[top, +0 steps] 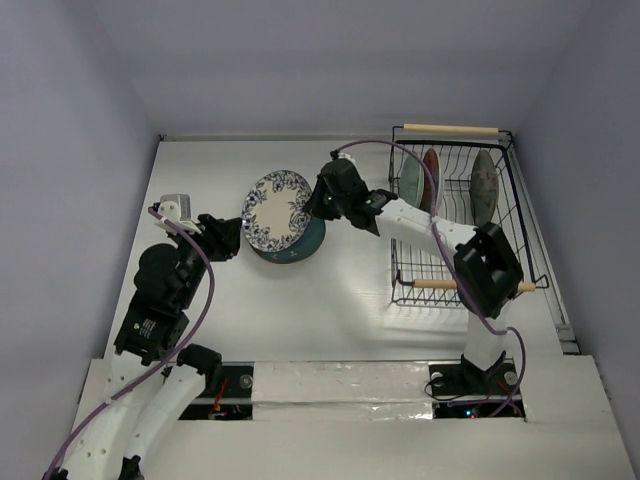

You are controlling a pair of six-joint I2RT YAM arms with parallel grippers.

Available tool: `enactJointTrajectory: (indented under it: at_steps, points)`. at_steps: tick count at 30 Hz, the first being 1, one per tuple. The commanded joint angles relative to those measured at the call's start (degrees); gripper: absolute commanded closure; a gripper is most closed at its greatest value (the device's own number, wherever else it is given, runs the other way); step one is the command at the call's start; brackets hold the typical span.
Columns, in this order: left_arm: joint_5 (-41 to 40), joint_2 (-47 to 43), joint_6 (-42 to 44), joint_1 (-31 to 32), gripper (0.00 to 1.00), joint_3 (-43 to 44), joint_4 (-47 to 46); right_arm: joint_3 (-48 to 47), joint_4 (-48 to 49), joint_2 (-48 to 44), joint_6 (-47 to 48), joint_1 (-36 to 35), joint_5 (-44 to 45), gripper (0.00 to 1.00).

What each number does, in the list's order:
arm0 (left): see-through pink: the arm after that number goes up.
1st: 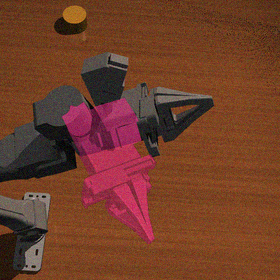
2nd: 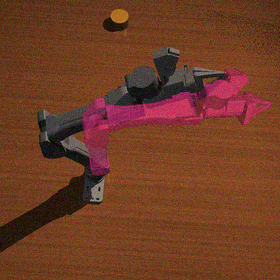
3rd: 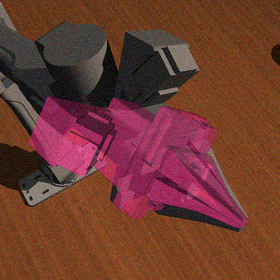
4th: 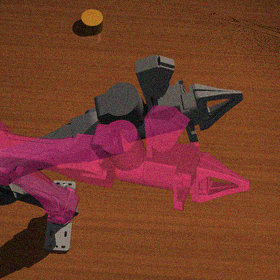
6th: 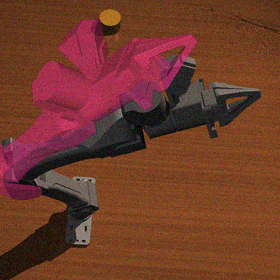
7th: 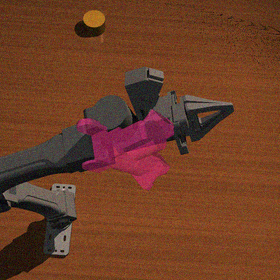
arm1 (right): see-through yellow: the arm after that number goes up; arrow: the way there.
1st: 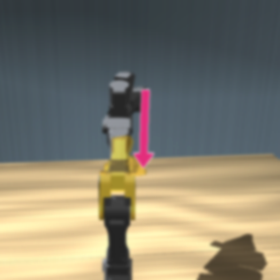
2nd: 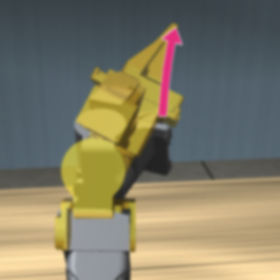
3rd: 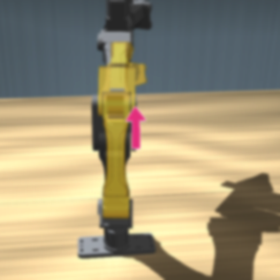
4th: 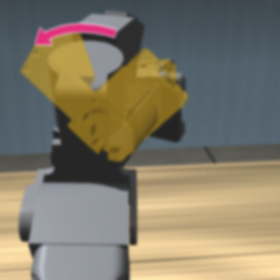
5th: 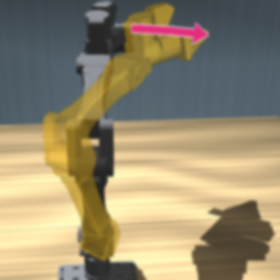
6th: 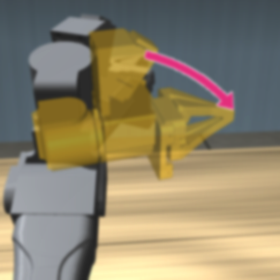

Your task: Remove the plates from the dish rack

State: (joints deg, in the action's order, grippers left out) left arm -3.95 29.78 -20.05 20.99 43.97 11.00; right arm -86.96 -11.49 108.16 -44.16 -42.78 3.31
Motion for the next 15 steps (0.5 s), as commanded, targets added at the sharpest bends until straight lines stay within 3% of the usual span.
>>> enactJointTrajectory:
  at_steps: [1,15]
  points:
    - [0.1,-0.1,0.0,-0.2,0.60,0.1,-1.9,0.0,16.6,-2.0,-6.6,0.4,-0.2,1.00]
    - [0.3,-0.1,0.0,-0.2,0.60,0.1,-1.8,7.1,22.2,2.5,-13.4,0.4,-1.0,1.00]
